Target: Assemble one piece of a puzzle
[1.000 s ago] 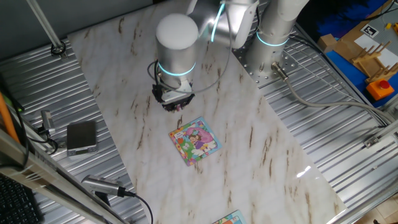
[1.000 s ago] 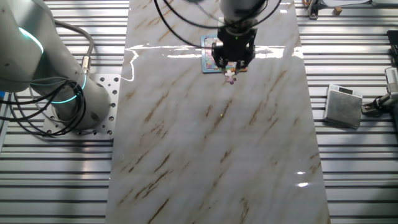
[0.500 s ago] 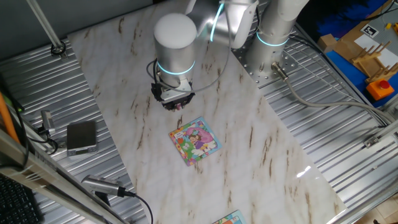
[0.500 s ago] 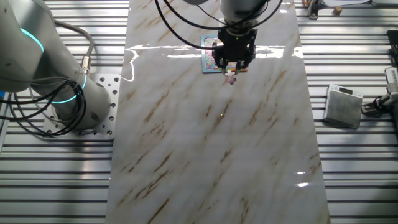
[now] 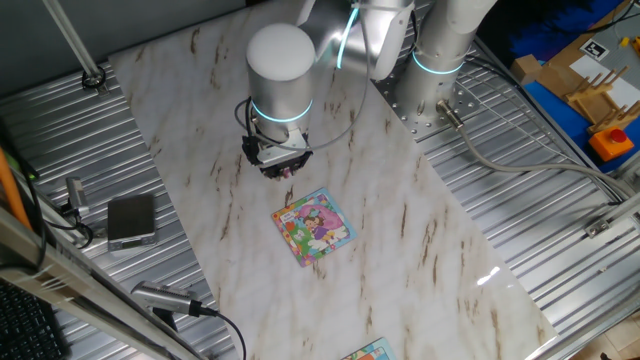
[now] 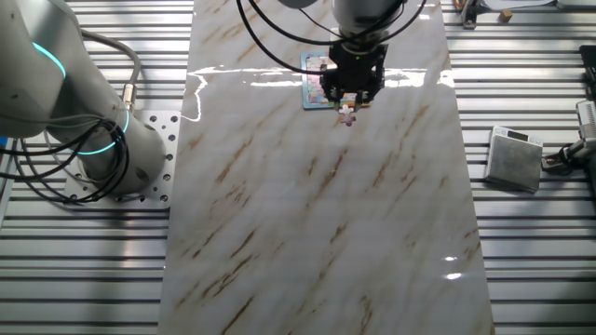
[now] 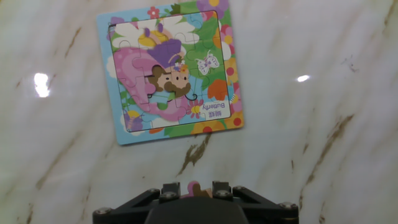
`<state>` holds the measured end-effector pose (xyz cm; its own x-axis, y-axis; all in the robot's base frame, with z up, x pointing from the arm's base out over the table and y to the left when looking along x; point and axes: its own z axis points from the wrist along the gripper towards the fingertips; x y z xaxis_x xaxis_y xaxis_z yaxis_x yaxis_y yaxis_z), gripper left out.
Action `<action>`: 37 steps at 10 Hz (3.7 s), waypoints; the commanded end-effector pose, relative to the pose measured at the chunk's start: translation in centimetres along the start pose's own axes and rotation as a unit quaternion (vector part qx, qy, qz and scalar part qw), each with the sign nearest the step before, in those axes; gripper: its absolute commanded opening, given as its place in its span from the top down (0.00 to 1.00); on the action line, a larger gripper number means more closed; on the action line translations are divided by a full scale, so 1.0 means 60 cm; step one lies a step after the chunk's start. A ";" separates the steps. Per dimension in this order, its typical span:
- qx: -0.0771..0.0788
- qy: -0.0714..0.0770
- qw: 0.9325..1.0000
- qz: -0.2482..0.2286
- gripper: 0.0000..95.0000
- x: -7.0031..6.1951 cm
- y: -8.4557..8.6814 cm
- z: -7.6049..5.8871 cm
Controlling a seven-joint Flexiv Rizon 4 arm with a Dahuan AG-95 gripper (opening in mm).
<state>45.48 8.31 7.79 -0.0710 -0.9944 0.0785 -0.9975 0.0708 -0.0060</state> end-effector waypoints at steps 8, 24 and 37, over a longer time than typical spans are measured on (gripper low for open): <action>0.001 -0.003 1.000 -0.006 1.00 -0.002 -0.001 0.004; -0.011 -0.032 0.999 0.042 1.00 -0.002 -0.001 0.005; -0.024 -0.050 0.996 0.064 1.00 -0.126 0.019 0.018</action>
<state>44.83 15.86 6.04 -0.1997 -0.9797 -0.0190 -0.9793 0.1989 0.0366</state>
